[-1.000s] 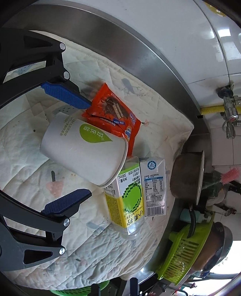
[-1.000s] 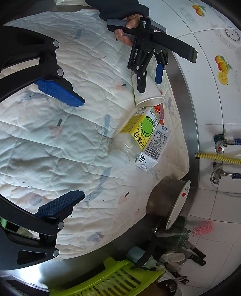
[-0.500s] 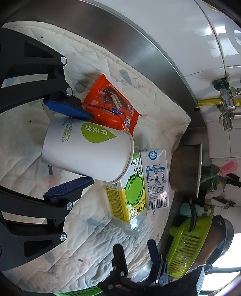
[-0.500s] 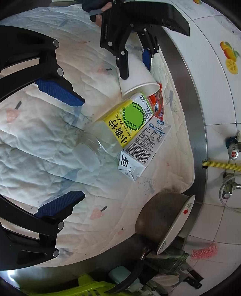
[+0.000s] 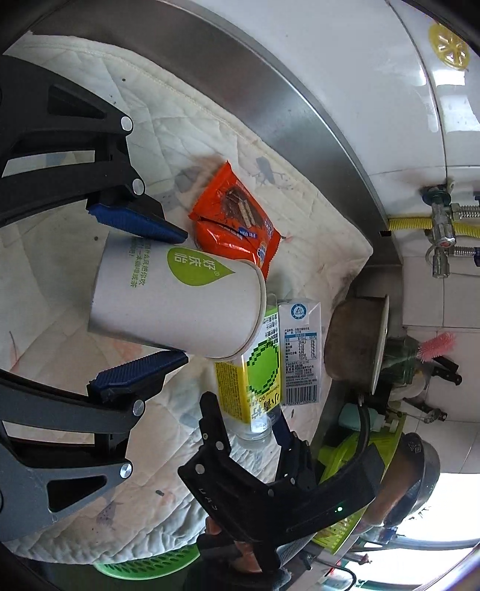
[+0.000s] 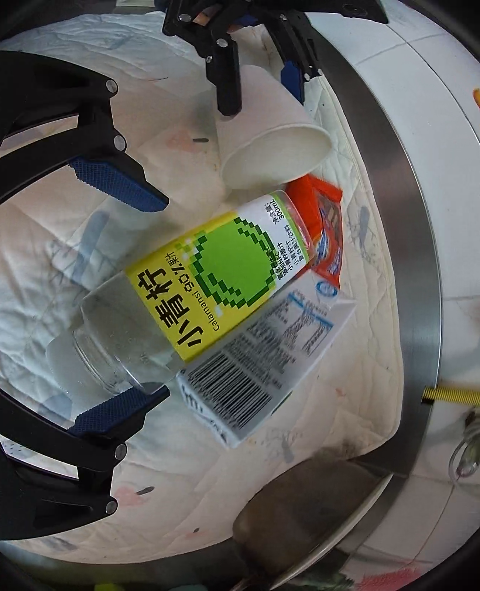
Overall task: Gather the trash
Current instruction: 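Grasp the white paper cup with the left tool while the right grasps the juice bottle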
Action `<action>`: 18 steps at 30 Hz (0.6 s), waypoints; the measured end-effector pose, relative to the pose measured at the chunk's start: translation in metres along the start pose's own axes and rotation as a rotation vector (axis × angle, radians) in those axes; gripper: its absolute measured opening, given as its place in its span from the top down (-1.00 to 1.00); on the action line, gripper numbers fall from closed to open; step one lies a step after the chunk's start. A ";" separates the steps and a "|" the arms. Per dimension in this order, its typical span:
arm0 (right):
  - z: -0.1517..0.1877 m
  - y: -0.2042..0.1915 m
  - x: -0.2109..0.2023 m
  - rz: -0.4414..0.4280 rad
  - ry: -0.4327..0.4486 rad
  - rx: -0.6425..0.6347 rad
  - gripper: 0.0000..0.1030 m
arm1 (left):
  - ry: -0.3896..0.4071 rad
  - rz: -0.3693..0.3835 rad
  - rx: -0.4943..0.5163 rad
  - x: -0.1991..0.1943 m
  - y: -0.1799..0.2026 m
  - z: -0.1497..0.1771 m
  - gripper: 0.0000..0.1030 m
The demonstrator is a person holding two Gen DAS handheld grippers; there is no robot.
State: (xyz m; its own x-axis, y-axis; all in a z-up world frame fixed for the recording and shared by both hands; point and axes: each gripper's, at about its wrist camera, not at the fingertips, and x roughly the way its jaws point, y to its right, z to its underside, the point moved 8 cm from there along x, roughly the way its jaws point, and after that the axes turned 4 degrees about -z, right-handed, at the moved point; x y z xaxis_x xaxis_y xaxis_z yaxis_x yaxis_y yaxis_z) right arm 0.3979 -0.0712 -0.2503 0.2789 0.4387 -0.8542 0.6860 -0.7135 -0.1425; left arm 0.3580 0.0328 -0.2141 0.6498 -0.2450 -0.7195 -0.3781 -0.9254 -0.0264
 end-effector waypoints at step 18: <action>-0.028 -0.036 0.019 -0.029 0.002 -0.090 -0.76 | -0.026 -0.008 -0.052 -0.018 -0.025 0.017 -0.14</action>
State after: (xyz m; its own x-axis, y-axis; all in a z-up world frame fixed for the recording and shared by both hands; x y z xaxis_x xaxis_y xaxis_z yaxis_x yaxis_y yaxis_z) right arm 0.3978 -0.0220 -0.2470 0.2591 0.4597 -0.8494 0.7511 -0.6488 -0.1220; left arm 0.3442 0.0651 -0.2126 0.6348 -0.2304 -0.7375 -0.3374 -0.9413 0.0037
